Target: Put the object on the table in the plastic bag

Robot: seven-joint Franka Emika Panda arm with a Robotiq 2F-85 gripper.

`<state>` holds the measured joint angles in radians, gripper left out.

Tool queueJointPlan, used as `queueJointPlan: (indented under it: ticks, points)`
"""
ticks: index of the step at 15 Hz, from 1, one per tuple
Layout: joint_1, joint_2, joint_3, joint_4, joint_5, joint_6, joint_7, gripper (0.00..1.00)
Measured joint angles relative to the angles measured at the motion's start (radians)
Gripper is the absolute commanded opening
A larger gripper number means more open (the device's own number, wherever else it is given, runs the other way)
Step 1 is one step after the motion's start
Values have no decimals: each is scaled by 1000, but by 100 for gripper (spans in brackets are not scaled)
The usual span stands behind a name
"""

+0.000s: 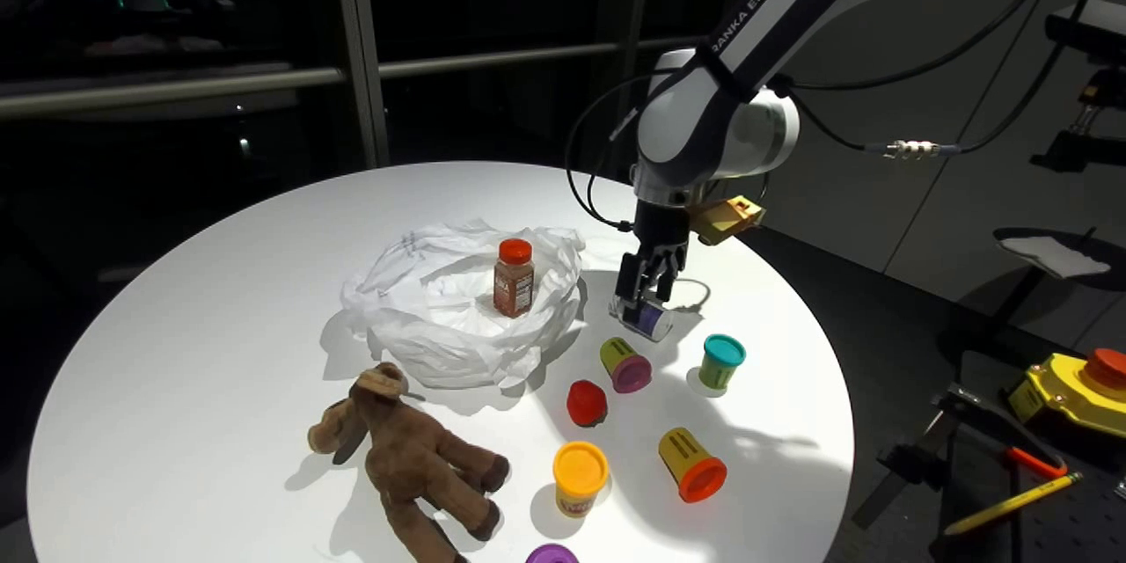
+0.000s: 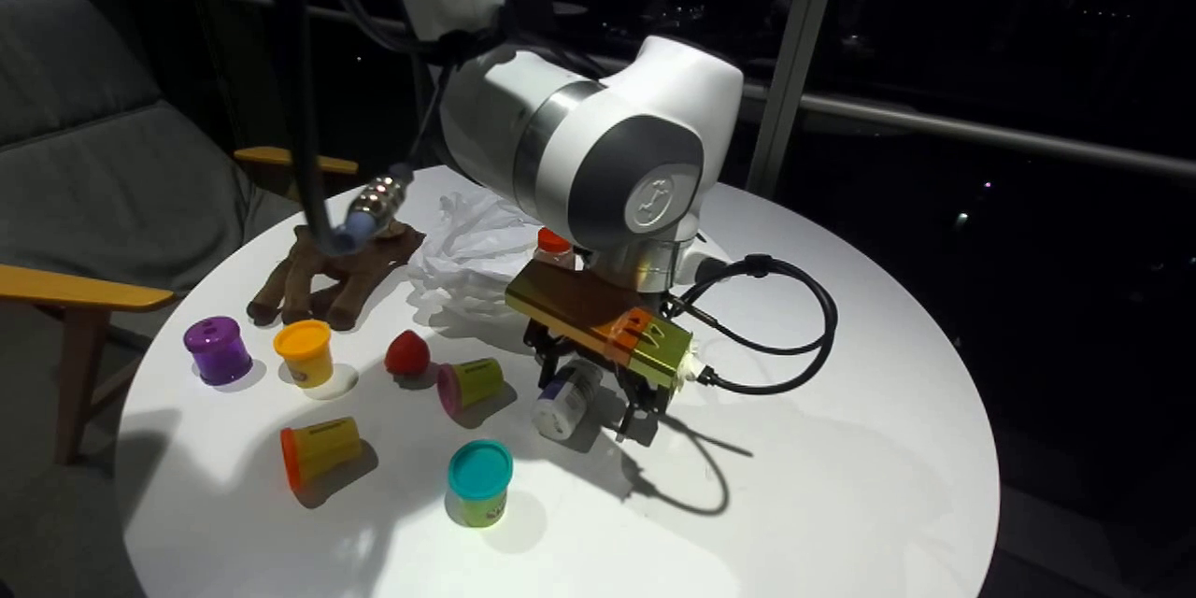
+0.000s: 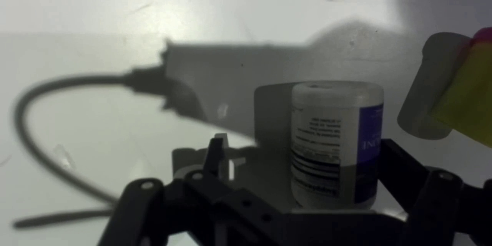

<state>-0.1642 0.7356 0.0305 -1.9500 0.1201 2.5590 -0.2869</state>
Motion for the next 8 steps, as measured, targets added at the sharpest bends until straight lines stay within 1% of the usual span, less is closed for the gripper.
queueJointPlan:
  ticks: [4, 6, 7, 8]
  points:
    - [0, 4, 3, 0, 0, -2, 0, 42]
    - [0, 4, 5, 0, 0, -2, 0, 28]
    - [0, 4, 6, 0, 0, -2, 0, 26]
    - [0, 3, 6, 0, 0, -2, 1, 26]
